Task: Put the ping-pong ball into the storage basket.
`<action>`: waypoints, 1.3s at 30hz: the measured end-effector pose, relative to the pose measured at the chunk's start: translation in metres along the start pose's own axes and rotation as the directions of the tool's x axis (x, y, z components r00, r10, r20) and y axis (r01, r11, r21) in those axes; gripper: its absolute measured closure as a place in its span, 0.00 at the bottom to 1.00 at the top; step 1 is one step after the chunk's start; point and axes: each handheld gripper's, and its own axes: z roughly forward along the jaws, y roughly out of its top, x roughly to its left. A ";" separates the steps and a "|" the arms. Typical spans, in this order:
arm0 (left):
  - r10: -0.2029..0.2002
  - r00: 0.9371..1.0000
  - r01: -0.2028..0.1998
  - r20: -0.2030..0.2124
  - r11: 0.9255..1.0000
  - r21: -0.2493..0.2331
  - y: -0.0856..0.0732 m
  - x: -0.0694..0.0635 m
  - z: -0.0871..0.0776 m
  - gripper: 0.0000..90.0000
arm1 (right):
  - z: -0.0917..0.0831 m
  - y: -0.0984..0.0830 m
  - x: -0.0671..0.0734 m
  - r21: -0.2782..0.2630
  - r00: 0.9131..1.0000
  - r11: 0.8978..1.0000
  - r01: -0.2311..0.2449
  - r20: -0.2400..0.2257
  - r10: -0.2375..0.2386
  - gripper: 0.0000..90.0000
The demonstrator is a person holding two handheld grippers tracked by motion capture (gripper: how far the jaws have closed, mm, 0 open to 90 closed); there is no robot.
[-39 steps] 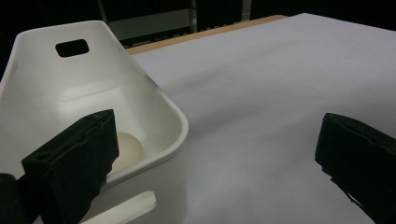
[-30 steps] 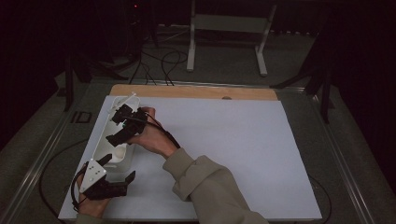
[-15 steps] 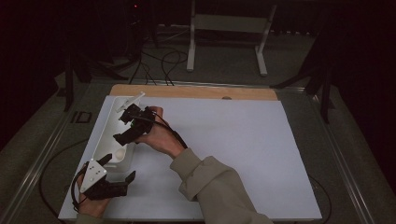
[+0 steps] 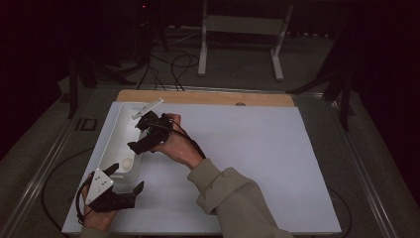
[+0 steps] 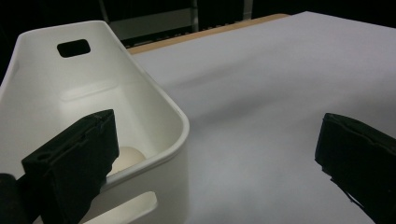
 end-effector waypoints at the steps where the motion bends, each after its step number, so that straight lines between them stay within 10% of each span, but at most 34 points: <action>1: 0.000 1.000 0.000 0.000 1.000 0.000 0.000 0.000 0.000 0.00 | -0.001 -0.001 0.000 -0.001 1.000 1.000 -0.003 0.000 0.003 0.10; 39: 0.000 1.000 0.000 -0.005 1.000 0.002 0.000 0.000 0.001 0.00 | -0.044 -0.057 -0.036 -0.034 0.994 0.996 -0.087 0.066 0.089 0.10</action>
